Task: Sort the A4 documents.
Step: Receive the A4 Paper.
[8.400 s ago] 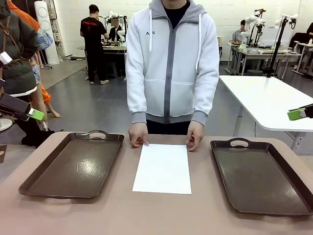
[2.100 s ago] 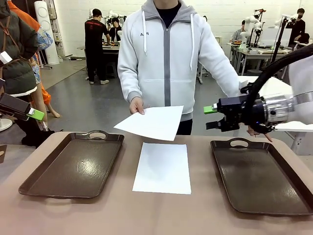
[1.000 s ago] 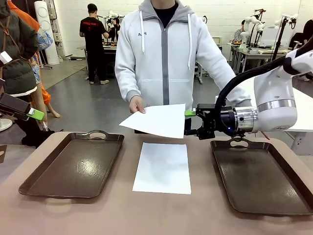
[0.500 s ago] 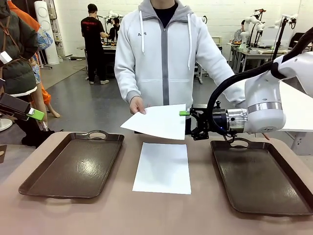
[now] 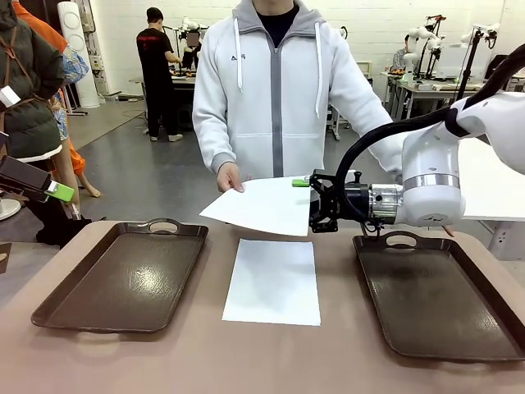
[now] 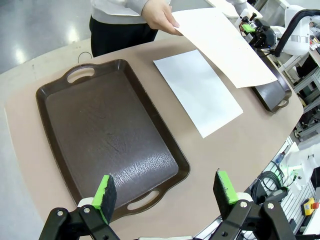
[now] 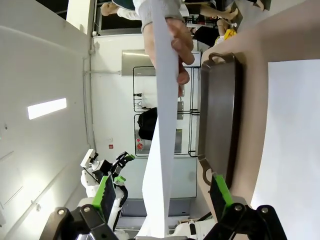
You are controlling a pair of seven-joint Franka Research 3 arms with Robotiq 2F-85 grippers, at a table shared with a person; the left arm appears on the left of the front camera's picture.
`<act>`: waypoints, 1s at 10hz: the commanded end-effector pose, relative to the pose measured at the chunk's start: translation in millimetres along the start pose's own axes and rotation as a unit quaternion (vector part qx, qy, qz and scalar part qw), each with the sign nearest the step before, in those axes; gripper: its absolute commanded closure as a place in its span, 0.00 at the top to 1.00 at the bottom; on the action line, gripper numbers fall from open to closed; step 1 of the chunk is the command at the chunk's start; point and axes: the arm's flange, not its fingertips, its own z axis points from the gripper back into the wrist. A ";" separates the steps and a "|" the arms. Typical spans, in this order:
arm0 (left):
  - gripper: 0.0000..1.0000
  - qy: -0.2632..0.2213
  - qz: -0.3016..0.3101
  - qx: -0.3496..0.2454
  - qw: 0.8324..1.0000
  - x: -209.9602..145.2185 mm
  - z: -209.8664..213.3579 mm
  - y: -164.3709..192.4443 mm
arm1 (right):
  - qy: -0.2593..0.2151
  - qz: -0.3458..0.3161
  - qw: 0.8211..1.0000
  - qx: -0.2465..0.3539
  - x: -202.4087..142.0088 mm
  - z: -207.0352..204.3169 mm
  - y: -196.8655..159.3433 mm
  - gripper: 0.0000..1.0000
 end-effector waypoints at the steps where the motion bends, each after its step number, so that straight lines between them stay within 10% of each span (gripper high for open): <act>1: 1.00 -0.003 -0.003 -0.009 1.000 -0.5 0.1 1.3 | 0.001 -0.014 1.000 0.016 6.3 -8.3 4.4 1.00; 4: 1.00 -0.003 -0.003 -0.009 1.000 -0.5 0.1 1.3 | 0.011 -0.017 1.000 0.011 4.4 -6.6 2.9 1.00; 10: 1.00 -0.003 -0.003 -0.009 1.000 -0.5 0.1 1.3 | 0.021 -0.015 1.000 0.009 1.2 -5.0 2.5 0.46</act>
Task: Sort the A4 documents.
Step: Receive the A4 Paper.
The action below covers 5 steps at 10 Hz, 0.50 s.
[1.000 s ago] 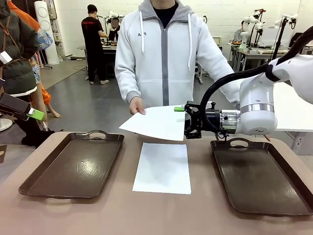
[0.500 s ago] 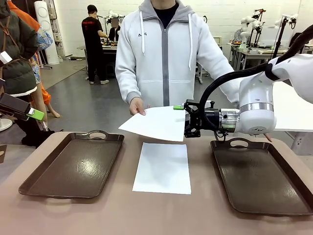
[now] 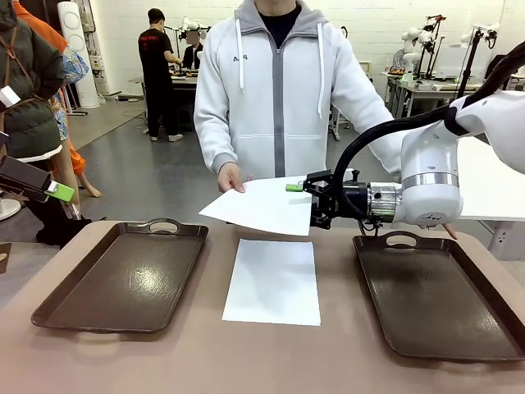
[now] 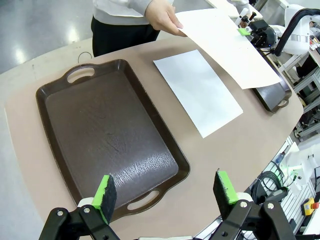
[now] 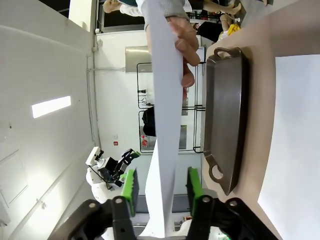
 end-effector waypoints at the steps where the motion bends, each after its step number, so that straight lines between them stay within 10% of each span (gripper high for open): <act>1: 1.00 -0.003 -0.003 -0.009 1.000 -0.5 0.1 1.3 | 0.012 -0.008 1.000 -0.001 0.6 -0.8 -1.2 0.36; 5: 1.00 -0.003 -0.003 -0.009 1.000 -0.5 0.1 1.3 | 0.009 -0.009 1.000 0.000 -1.3 1.4 -3.0 0.00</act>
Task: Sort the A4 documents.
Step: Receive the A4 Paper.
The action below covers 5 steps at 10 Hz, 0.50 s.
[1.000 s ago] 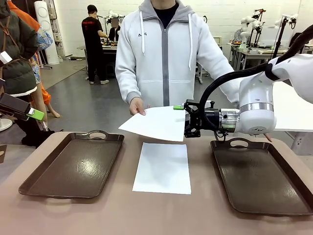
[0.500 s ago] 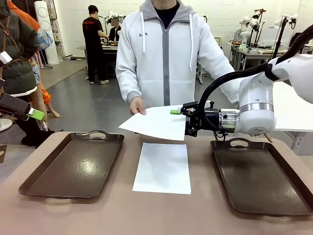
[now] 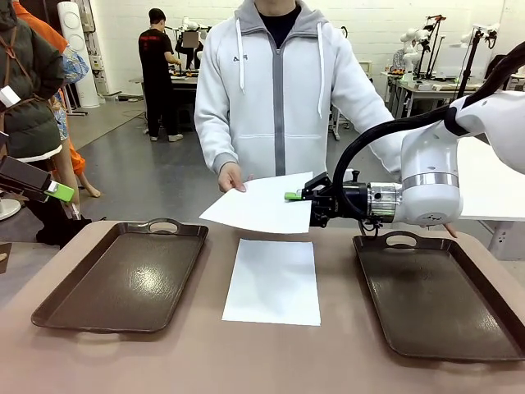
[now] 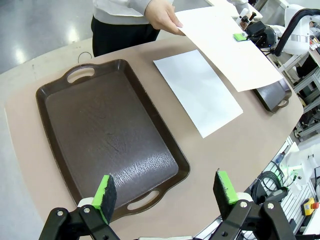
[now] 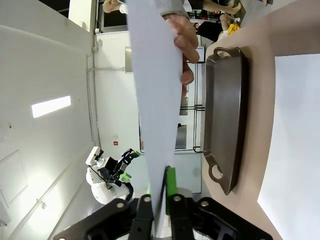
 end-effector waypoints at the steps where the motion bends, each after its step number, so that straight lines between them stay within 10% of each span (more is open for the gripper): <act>1: 1.00 -0.003 -0.003 -0.009 1.000 -0.5 0.1 1.3 | 0.010 -0.009 1.000 0.001 -1.5 1.1 -2.6 0.00; 5: 1.00 -0.003 -0.003 -0.009 1.000 -0.5 0.1 1.3 | 0.020 -0.011 1.000 -0.001 -3.1 1.9 -4.2 0.00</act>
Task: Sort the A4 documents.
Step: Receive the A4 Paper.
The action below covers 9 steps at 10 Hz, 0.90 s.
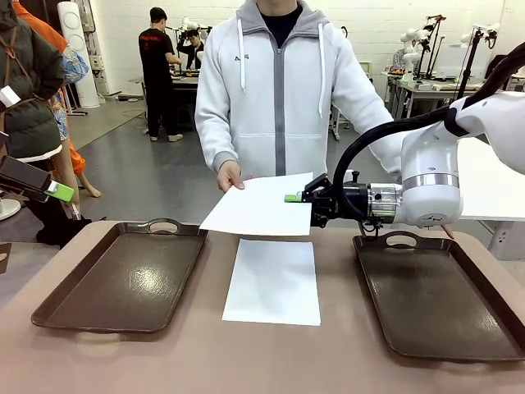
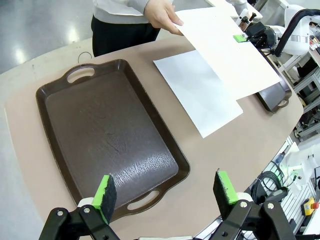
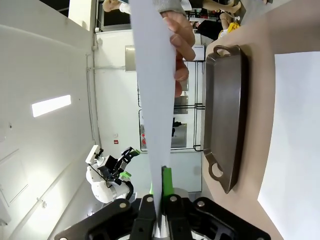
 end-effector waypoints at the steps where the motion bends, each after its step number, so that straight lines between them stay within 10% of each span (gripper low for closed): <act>1: 1.00 -0.003 -0.003 -0.009 1.000 -0.5 0.1 1.3 | 0.017 -0.011 1.000 0.000 -2.3 3.1 -4.4 0.00; 9: 1.00 -0.003 -0.003 -0.009 1.000 -0.5 0.1 1.3 | 0.016 -0.003 1.000 0.009 -3.6 4.8 -2.1 0.00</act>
